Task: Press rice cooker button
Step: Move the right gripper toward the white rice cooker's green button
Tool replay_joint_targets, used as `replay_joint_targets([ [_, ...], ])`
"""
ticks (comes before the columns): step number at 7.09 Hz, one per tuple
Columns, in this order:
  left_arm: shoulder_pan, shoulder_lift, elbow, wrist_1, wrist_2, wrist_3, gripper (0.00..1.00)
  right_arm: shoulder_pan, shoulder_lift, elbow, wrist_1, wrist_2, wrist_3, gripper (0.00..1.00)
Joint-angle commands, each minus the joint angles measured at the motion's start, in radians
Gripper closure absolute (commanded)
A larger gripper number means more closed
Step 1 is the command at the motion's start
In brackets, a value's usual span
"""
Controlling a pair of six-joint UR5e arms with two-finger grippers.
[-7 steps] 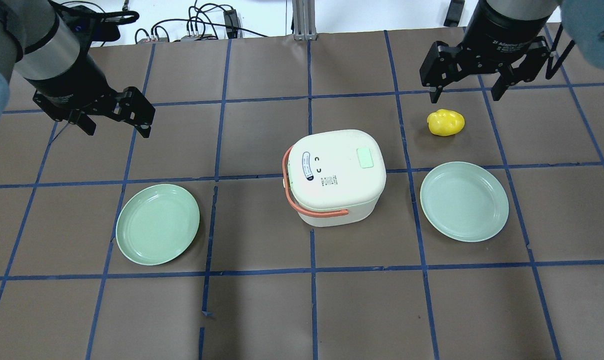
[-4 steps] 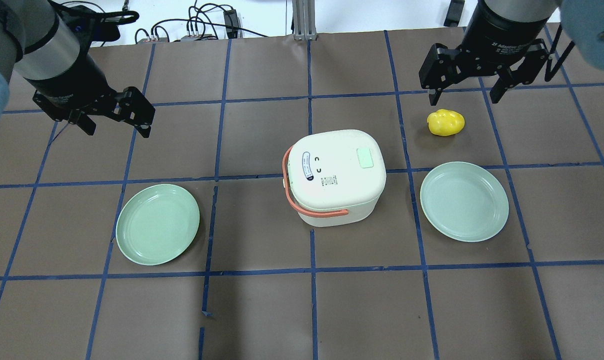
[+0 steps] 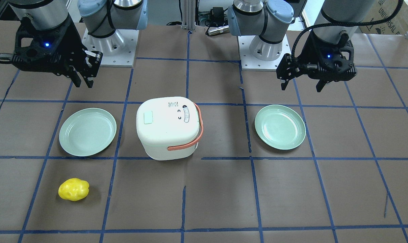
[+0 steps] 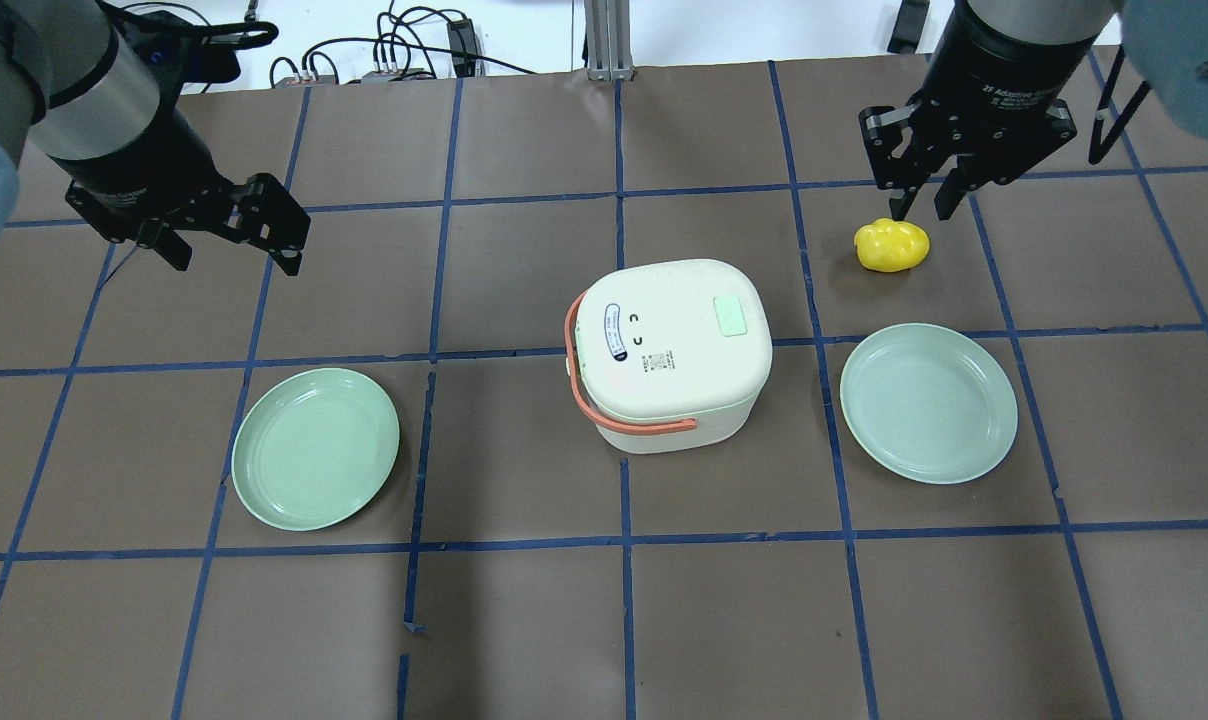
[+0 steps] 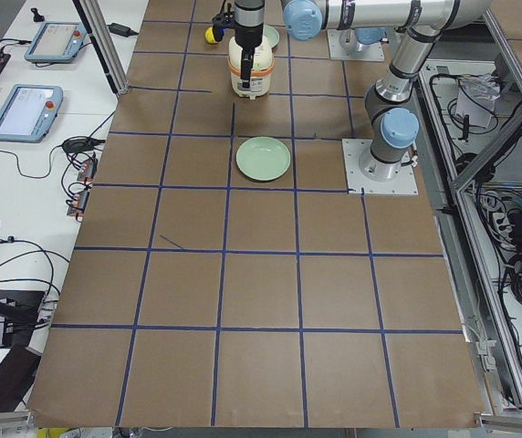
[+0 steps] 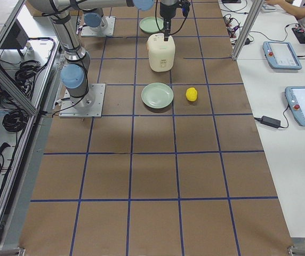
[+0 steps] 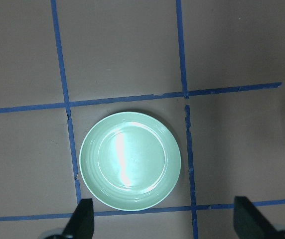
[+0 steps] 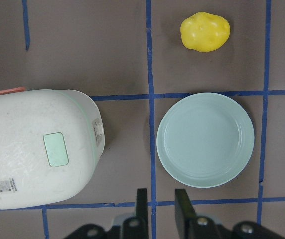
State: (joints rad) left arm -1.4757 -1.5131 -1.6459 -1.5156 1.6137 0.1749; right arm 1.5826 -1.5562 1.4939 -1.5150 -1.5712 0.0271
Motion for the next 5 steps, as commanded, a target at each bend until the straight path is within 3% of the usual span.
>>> replay_joint_targets([
  [1,0.0,-0.001,0.0,0.0,0.0,0.0,0.0,0.048,0.027,-0.012,-0.016,0.072,0.016,0.9],
  [4,0.0,0.001,0.0,0.0,0.0,0.0,0.0,0.097,0.088,-0.005,-0.028,0.088,0.094,0.93],
  [5,0.0,0.001,0.0,0.0,0.0,0.0,0.0,0.143,0.1,0.041,-0.118,0.086,0.115,0.93],
])
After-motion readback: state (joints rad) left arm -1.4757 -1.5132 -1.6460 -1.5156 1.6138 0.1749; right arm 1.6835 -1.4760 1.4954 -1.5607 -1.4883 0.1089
